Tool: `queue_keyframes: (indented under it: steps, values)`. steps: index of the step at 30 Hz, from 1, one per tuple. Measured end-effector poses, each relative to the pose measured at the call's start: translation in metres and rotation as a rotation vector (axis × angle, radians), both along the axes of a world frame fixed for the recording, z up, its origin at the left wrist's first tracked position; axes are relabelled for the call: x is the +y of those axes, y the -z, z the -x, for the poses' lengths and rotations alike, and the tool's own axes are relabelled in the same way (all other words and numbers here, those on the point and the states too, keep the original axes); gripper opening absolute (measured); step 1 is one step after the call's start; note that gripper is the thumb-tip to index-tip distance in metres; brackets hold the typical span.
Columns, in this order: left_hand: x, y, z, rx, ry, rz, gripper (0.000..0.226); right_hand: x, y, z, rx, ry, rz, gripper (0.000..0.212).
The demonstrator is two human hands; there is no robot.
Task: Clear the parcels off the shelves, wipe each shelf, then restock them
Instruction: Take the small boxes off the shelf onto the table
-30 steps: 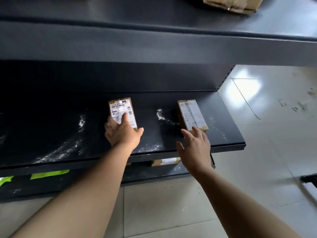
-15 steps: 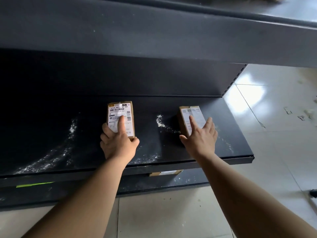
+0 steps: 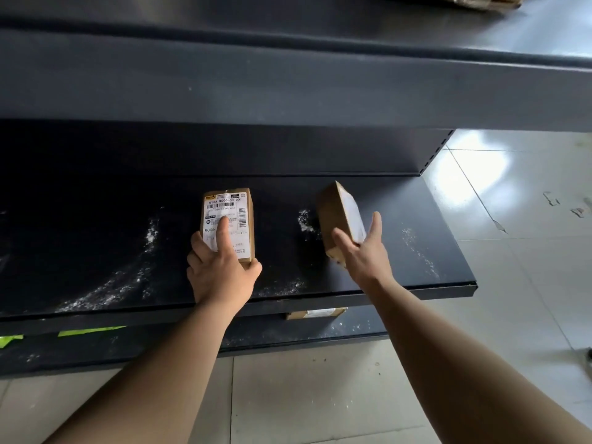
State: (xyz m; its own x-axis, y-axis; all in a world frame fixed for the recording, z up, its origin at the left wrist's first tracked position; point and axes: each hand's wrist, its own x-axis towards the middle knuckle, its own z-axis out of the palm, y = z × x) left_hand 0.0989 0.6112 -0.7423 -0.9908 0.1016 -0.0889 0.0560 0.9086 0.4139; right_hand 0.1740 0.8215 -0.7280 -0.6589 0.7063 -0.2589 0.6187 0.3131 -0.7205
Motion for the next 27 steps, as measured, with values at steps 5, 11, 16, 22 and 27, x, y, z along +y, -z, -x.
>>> queue_keyframes:
  steps: [5,11,16,22,27]
  values:
    - [-0.004,-0.013,-0.005,-0.008,0.017,0.017,0.096,-0.007,-0.007,-0.004,0.132,0.152,0.306,0.084]
    - [-0.003,-0.017,-0.009,-0.022,0.04,0.044,0.098,-0.016,-0.009,-0.004,0.119,0.126,0.355,0.083]
    - [-0.002,-0.023,-0.009,-0.021,0.058,0.064,0.098,-0.015,-0.01,-0.005,0.04,0.054,0.249,0.086]
    - [-0.005,-0.048,-0.021,-0.044,0.088,0.08,0.098,-0.03,-0.036,-0.02,-0.057,-0.029,0.043,0.096]
    - [-0.017,-0.093,-0.039,-0.061,0.123,0.088,0.097,-0.048,-0.079,-0.051,-0.082,-0.051,-0.082,0.097]
